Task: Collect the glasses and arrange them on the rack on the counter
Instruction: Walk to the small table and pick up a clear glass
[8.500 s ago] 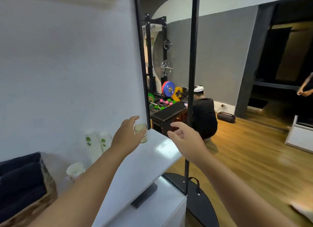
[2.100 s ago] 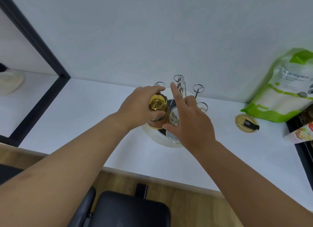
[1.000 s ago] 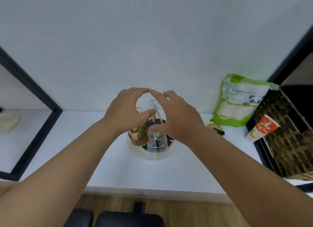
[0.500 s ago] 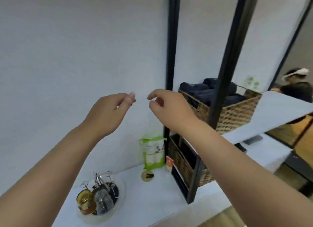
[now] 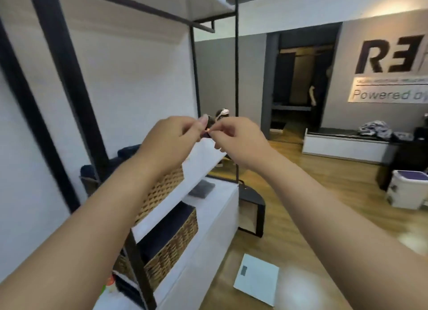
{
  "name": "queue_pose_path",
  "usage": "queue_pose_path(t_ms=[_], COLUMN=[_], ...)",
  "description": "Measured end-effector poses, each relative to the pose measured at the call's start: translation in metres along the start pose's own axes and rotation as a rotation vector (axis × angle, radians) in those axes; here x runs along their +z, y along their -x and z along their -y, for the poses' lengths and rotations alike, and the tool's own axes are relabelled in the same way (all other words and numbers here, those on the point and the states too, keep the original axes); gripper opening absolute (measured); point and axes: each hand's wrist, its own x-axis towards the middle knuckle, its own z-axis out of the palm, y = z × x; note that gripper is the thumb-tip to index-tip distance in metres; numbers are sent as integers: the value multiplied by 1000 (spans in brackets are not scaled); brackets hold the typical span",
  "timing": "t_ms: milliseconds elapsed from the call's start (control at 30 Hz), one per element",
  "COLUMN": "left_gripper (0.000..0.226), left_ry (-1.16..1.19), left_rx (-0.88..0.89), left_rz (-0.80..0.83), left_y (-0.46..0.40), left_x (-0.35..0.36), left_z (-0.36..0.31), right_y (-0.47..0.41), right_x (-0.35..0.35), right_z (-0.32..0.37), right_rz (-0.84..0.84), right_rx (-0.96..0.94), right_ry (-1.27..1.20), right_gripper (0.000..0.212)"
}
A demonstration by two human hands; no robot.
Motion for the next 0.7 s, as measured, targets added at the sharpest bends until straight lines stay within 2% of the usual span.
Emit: queue_pose_path(t_ms=[367,567,700], left_gripper=[54,52,58], left_ry=[251,362,379], left_rx=[305,432,599], left_rz=[270,408,453], left_y=[-87,-140,-188], left_x=[247,369,456], left_z=[-197,-285,-340], right_y=[101,116,117], right_x=[-247,-339,-390], right_z=[-198,-286,-350], right_rz=[-326,-463,-582], right_rx=[358,452,497], right_ry=[146,206,261], right_gripper=[18,18,20])
